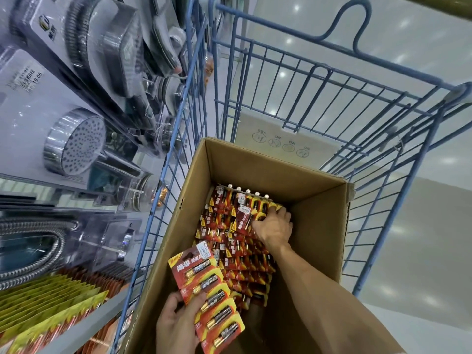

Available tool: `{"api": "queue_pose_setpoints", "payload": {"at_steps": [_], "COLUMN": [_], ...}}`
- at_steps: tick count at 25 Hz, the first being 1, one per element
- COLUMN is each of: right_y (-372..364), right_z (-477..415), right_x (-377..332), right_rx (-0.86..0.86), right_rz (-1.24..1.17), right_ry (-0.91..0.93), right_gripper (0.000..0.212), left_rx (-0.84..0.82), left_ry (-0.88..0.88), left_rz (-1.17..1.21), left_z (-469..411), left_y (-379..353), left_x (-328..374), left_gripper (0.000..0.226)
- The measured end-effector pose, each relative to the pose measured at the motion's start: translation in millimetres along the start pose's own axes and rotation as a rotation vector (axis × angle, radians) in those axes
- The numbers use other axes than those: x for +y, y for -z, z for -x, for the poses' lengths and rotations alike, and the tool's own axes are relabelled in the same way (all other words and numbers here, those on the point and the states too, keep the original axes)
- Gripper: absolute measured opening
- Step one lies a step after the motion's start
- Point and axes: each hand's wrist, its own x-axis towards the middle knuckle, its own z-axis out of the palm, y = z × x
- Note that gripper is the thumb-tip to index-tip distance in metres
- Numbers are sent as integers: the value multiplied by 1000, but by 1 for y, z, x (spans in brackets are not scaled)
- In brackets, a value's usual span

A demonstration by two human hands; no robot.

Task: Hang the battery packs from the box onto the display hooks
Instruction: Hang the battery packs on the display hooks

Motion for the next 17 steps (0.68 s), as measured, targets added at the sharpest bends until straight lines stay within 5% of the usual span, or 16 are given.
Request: {"api": "queue_pose_setpoints", "payload": {"at_steps": [6, 12, 17], "right_y": [8, 64, 146], "right_z": [28, 128, 247], "right_x": [7, 15, 25], "right_rx": [-18, -287, -412], "right_rz": [-142, -1129, -1410], "right_ry": [105, 56, 156], "right_gripper": [56, 25, 29], "left_rx": [-6, -185, -297], "left_ry": [-91, -219, -327], "left_rz": [-19, 15, 80], "left_z": [18, 64, 114], "left_y": [4, 27, 56], "left_x": [5, 20, 39], "left_gripper": [17, 18, 25]}}
